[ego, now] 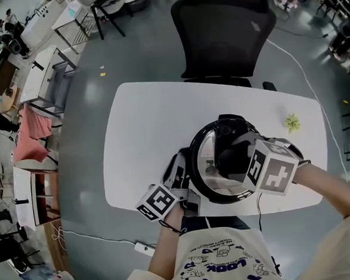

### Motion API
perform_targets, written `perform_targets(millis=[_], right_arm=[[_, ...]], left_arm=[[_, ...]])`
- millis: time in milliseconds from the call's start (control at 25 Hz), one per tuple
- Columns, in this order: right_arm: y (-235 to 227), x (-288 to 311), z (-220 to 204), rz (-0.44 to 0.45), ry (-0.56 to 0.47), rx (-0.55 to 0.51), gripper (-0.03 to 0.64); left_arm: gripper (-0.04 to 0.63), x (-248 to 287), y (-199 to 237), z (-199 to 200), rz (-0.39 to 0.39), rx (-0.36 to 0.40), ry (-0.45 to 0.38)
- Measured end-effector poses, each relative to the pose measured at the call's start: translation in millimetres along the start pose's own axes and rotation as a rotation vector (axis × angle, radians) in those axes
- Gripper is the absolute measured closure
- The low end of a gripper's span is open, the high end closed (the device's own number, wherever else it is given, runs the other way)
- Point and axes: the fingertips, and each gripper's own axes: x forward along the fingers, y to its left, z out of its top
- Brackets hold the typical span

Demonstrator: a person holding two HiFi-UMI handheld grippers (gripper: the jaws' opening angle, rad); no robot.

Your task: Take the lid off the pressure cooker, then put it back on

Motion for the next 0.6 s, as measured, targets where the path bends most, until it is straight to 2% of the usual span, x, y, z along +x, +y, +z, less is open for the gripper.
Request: perform_targets(millis=[600], right_arm=[[0.7, -1.4, 3.2, -0.057, -0.021, 0.105, 0.313]], left_arm=[[0.489, -5.0, -0.6, 1.9, 0.006, 0.002, -0.006]])
